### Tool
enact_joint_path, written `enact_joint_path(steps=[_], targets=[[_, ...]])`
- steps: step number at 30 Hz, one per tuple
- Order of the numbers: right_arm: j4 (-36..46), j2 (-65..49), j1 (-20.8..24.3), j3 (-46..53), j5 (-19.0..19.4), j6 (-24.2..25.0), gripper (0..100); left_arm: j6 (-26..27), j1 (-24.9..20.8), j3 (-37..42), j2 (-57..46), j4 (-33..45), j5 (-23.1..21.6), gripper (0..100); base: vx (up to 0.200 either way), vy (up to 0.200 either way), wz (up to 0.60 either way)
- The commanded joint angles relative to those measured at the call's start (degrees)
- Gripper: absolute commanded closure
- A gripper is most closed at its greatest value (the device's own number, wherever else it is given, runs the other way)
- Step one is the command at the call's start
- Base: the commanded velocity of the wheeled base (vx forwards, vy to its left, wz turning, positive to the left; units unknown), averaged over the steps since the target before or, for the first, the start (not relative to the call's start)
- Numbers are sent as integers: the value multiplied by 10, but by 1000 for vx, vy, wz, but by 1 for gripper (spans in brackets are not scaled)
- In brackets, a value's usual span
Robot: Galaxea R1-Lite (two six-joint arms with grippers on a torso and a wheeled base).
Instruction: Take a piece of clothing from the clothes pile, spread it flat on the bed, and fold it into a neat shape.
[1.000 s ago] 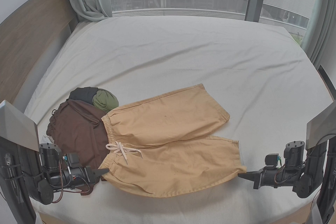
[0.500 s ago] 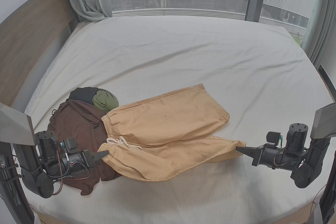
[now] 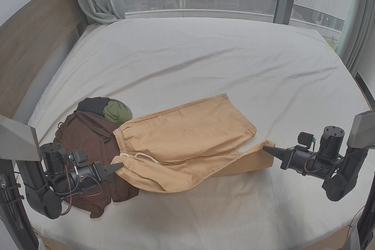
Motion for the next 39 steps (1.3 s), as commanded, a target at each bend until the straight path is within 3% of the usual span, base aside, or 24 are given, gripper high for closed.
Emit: enact_joint_path(steps=[1,10,16,39], targets=[[0,0,-1,-15,0,4,100,-4,0,-7,0,0,4,100,0,0,0],[7,3,-1,-56,-1,11,100,-13,1,-18,-2,0,19,100,0,0,0],[50,7,-9,-127,-3,12,100,-52,0,-47,-1,0,60,100,0,0,0],[228,60,-14,-381,-3,11,100,-88,5,-79,2,0,94,100,0,0,0]])
